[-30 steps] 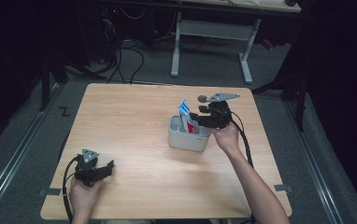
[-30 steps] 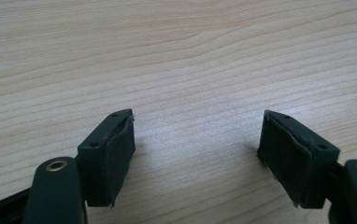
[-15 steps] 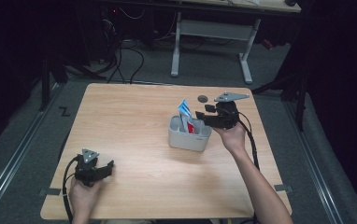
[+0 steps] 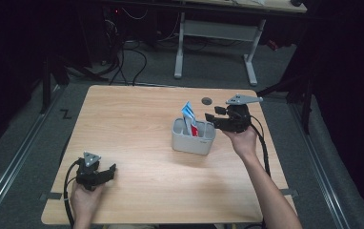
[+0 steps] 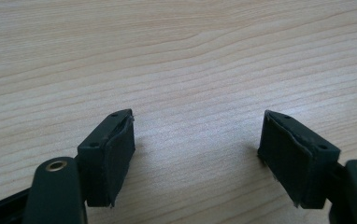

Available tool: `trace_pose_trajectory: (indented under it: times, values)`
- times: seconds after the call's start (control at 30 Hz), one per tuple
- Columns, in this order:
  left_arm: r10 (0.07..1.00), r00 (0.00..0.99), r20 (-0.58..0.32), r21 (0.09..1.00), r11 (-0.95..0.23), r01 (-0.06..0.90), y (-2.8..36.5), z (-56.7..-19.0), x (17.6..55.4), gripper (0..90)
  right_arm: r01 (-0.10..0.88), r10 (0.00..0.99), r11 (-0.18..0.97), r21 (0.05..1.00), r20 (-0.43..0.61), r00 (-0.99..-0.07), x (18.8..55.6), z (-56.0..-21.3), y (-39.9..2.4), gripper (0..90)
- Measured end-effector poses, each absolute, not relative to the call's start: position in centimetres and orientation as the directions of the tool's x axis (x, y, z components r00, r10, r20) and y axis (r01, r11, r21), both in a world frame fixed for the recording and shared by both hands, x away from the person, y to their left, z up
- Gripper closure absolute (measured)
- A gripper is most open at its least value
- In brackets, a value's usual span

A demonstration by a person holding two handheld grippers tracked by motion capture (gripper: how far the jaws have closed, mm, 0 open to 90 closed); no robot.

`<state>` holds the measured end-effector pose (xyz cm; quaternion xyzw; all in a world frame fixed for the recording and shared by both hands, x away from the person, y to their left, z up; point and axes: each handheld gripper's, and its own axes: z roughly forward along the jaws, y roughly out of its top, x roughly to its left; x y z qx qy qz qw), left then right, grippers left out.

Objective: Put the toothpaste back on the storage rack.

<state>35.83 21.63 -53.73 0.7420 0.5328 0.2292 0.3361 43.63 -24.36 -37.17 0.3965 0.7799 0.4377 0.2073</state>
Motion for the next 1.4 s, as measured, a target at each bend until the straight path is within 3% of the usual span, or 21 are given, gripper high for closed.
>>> trace_pose_trajectory:
  times: [1.4]
  values:
    - [0.944,0.328,-0.016,0.742,-0.209,0.637,21.6,-53.7,35.8,27.1,0.412,0.828,0.251,0.876,0.027,-0.560,40.8,-35.9,-28.1,47.9]
